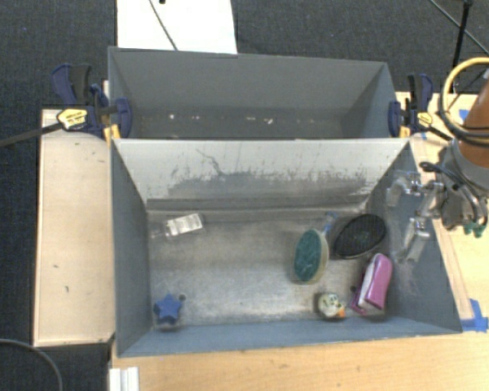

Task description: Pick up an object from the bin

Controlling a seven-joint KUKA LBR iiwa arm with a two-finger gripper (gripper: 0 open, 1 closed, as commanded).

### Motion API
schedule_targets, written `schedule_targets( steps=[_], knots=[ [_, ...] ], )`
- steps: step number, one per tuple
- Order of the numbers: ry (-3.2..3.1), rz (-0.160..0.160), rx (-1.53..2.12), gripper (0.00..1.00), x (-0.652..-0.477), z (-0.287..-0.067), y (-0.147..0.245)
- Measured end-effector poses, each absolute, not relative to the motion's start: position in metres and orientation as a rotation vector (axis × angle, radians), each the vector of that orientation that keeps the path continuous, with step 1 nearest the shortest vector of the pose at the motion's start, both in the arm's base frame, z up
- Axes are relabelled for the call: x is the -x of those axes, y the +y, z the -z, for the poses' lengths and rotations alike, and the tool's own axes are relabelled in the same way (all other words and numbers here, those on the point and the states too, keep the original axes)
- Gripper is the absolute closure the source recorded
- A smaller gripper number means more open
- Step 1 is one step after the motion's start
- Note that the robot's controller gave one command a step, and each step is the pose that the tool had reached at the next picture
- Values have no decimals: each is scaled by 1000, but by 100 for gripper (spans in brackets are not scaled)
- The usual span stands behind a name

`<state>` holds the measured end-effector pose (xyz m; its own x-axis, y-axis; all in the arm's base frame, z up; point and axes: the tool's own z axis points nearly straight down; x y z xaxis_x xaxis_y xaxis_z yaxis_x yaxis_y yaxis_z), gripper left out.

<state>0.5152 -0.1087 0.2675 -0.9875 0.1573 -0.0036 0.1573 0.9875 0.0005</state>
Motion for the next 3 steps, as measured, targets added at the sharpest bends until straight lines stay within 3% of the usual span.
schedule_targets(
  steps=[1, 2, 3],
  knots=[
    [3110, -1, 454, 0, -550, -168, -150],
    [2952, 4, 1049, 0, -578, -87, -124],
    [2949, 12, 1041, 100, -580, -91, -126]
  ],
)
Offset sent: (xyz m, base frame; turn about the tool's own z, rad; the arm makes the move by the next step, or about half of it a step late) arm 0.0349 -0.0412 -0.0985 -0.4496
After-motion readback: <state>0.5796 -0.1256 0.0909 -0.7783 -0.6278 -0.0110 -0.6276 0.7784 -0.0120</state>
